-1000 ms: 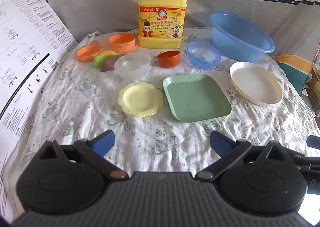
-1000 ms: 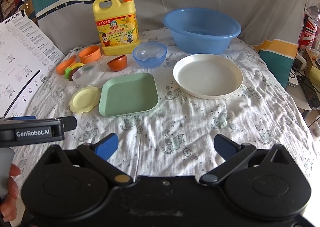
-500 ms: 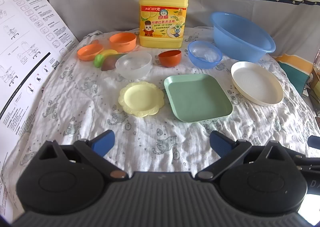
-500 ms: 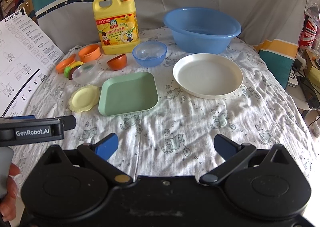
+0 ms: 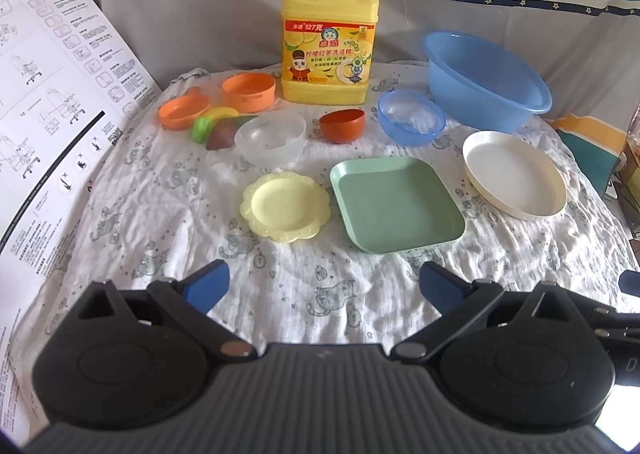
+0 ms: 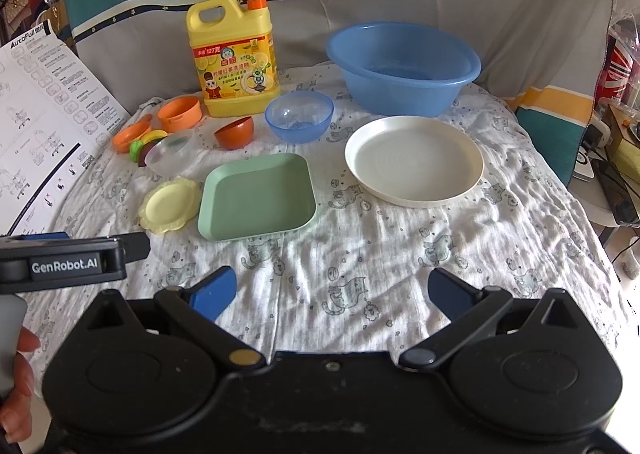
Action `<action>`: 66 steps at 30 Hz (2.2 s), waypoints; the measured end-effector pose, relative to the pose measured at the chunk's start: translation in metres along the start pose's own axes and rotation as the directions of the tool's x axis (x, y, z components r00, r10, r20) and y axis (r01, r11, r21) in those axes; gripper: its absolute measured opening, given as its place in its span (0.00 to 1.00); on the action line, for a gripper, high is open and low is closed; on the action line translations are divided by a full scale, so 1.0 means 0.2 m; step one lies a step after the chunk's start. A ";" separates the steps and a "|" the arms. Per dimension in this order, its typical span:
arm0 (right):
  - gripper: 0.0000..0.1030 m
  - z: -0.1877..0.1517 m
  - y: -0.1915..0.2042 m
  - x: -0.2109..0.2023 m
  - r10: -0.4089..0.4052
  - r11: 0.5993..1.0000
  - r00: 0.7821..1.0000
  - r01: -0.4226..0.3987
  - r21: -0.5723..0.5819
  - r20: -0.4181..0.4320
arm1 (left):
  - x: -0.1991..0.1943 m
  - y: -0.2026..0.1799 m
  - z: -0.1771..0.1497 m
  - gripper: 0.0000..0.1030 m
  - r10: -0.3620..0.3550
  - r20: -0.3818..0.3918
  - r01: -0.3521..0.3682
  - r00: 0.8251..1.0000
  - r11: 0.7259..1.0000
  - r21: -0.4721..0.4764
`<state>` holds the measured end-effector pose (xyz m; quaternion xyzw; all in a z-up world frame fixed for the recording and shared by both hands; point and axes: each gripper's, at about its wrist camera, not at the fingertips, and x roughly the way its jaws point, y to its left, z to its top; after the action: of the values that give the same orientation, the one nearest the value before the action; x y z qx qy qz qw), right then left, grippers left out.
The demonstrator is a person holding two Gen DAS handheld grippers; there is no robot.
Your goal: Organize plates and bowls
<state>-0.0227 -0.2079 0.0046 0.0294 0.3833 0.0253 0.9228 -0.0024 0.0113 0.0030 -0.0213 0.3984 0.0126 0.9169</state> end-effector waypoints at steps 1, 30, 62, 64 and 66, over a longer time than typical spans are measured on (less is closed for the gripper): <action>1.00 0.00 0.00 -0.01 -0.001 1.000 1.000 0.001 0.000 0.003 | 0.00 0.00 0.00 1.00 0.000 0.002 0.000 1.000 1.000 0.001; 1.00 0.05 -0.05 0.12 -0.016 1.000 0.999 0.017 0.026 -0.031 | 0.13 -0.06 0.03 1.00 0.019 -0.037 -0.018 0.999 0.999 0.047; 0.83 0.42 -0.89 0.86 -0.168 0.956 0.984 0.178 0.234 -0.065 | 0.91 -0.92 0.50 0.99 -0.058 -0.119 0.086 0.991 0.965 0.246; 0.76 0.44 -0.92 0.91 -0.166 0.955 0.984 0.176 0.238 -0.062 | 0.95 -0.96 0.50 0.96 -0.073 -0.129 0.103 0.989 0.964 0.247; 0.68 0.44 -0.94 0.96 -0.157 0.956 0.986 0.167 0.243 -0.060 | 0.98 -0.99 0.50 0.91 -0.087 -0.145 0.121 0.986 0.961 0.247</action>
<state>0.1796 -0.3861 -0.0816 0.1118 0.4032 -0.0979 0.9030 0.2130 -0.1802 -0.0660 0.0751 0.4549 -0.0883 0.8830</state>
